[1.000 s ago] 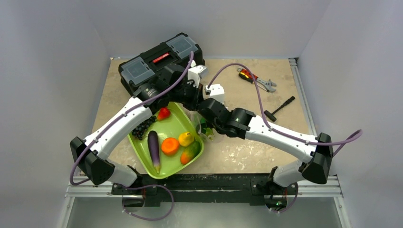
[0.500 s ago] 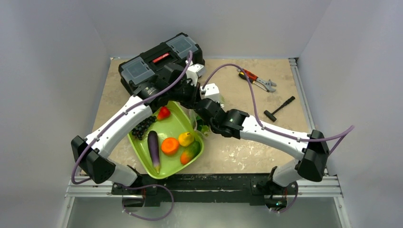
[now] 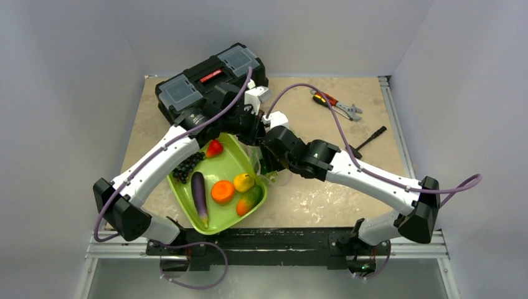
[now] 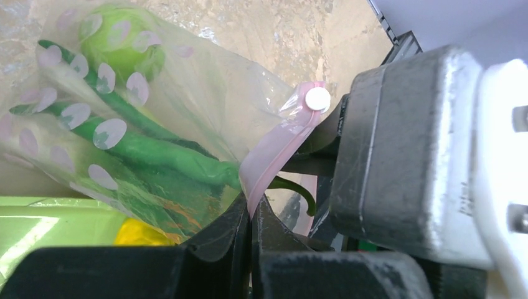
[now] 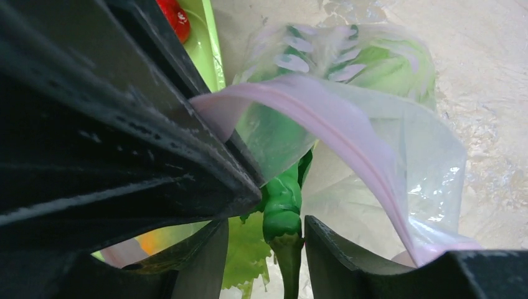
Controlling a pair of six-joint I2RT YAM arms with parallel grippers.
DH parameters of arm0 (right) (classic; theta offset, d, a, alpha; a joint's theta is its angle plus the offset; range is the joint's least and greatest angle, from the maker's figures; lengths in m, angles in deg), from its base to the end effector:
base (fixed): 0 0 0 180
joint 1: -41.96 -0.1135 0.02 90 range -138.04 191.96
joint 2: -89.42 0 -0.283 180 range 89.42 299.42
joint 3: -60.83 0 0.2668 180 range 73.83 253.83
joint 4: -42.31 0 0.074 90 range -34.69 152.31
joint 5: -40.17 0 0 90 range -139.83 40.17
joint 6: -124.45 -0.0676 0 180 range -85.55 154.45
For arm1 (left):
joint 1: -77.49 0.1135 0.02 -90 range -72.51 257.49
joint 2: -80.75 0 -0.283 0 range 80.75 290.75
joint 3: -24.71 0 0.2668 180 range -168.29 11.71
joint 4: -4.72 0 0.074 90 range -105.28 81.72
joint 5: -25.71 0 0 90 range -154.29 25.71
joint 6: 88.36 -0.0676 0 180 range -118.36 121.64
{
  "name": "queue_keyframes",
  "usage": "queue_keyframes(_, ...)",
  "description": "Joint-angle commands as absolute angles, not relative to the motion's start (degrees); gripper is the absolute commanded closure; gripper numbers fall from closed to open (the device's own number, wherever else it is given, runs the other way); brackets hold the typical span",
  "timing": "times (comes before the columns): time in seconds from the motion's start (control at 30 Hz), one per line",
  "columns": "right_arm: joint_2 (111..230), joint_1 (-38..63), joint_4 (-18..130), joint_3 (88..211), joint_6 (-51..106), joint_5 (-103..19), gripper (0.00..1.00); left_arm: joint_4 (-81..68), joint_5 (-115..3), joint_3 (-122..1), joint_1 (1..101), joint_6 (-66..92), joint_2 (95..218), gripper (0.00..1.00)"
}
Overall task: Place the food in the zip-top bag and seal the zipper
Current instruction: Place the fake vegetable in the zipper food storage bag, then pick up the fake vegetable from the bin.
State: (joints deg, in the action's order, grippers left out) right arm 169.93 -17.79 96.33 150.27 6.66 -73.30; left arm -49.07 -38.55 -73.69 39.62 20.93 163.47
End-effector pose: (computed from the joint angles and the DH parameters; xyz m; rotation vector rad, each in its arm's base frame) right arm 0.1910 0.2740 0.3377 -0.4412 2.2546 0.3111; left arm 0.2560 -0.2363 0.3831 0.6377 2.2789 -1.0193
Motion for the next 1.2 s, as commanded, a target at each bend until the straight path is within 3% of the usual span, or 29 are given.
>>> queue_keyframes(0.0, 170.6, -18.2, 95.9, 149.0, 9.5, -72.7, 0.52, -44.9, -33.5, -74.7, 40.2, 22.7, 162.4, 1.0)
queue_keyframes(0.07, 171.8, -18.2, 97.7, 150.1, 8.3, -74.9, 0.57, -44.4, -33.5, -74.4, 40.2, 22.9, 161.9, 1.0)
queue_keyframes(0.27, 170.4, -18.4, 92.2, 148.6, 5.8, -79.5, 0.9, -44.6, -32.0, -74.7, 40.4, 23.3, 163.1, 1.0)
queue_keyframes(0.33, 170.6, -18.4, 88.9, 147.8, 5.1, -78.9, 0.93, -43.8, -31.6, -74.2, 40.4, 23.8, 162.9, 1.0)
queue_keyframes(0.4, 171.9, -18.3, 85.2, 148.0, 6.4, -77.1, 0.89, -43.6, -31.5, -74.1, 40.4, 24.0, 162.9, 1.0)
queue_keyframes(0.53, 174.7, -18.5, 91.1, 153.0, 6.6, -80.6, 0.68, -43.5, -31.4, -74.0, 40.4, 24.4, 162.8, 1.0)
queue_keyframes(0.63, 171.4, -18.8, 94.5, 153.4, 7.4, -80.9, 0.49, -43.9, -32.4, -74.1, 40.5, 24.2, 162.9, 1.0)
queue_keyframes(0.73, 165.5, -18.9, 95.1, 151.6, 8.8, -77.5, 0.37, -44.3, -33.3, -74.1, 41.1, 24.3, 163.2, 1.0)
queue_keyframes(0.93, 150.3, -21.0, 82.4, 139.7, 11.5, -61.9, 0.23, -46.2, -37.5, -74.6, 41.6, 23.4, 163.5, 1.0)
queue_keyframes(1.07, 138.6, -30.0, 61.8, 125.4, 13.3, -60.8, 0.15, -46.2, -36.6, -74.7, 41.8, 23.3, 164.1, 1.0)
queue_keyframes(1.17, 138.1, -33.9, 51.4, 119.5, 13.6, -61.1, 0.14, -46.7, -36.8, -75.1, 41.8, 22.4, 165.3, 1.0)
